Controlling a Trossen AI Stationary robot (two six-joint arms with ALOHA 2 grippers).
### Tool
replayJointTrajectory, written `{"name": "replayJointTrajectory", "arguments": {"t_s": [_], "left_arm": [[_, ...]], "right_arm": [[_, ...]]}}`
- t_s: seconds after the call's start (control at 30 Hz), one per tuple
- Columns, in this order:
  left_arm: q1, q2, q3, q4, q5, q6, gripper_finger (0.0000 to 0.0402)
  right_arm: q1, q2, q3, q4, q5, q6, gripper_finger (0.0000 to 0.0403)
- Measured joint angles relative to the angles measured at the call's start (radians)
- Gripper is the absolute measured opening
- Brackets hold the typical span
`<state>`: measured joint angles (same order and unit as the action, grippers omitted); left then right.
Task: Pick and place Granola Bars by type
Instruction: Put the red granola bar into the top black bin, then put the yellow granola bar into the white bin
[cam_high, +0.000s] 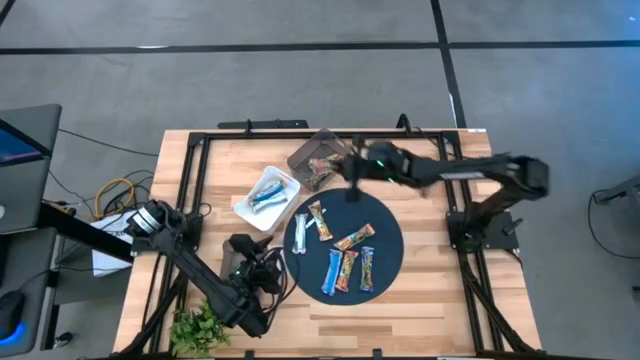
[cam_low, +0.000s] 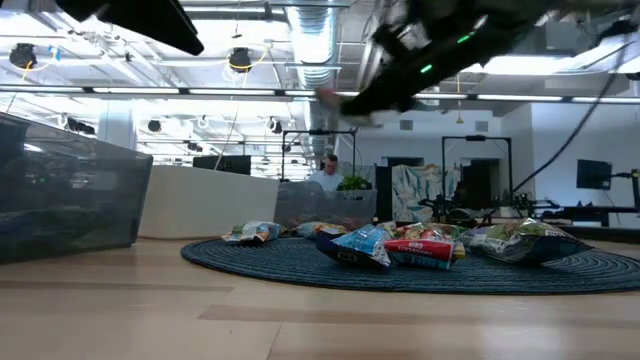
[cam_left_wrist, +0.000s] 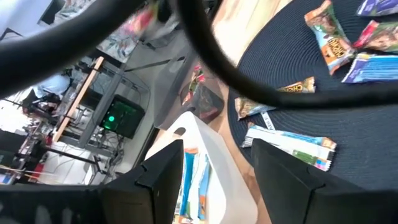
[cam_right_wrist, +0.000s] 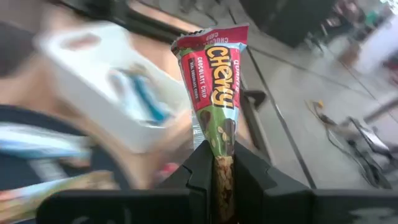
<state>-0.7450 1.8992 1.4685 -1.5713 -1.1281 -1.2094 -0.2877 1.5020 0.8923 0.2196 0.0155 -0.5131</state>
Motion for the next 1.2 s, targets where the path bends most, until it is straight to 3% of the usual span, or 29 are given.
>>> {"name": "replayJointTrajectory", "arguments": {"t_s": [0.37,0.53,0.87,1.07,1.2], "left_arm": [[-0.061,0.0,0.0,0.0,0.007,-0.044,0.0185],[-0.067,0.0,0.0,0.001,0.007,-0.06,0.0185],[-0.062,0.0,0.0,0.002,0.016,-0.073,0.0185],[-0.024,0.0,0.0,0.064,0.036,0.027,0.0185],[0.012,0.0,0.001,0.179,0.078,0.201,0.0185]], "right_arm": [[-0.213,0.342,0.346,-0.313,-0.125,-0.039,0.0031],[-0.232,0.404,0.401,-0.367,-0.122,-0.033,0.0081],[-0.224,0.311,0.406,-0.465,-0.139,-0.011,0.023],[-0.172,0.19,0.392,-0.596,-0.183,-0.011,0.0244],[-0.142,0.1,0.354,-0.658,-0.187,-0.001,0.0235]]}}
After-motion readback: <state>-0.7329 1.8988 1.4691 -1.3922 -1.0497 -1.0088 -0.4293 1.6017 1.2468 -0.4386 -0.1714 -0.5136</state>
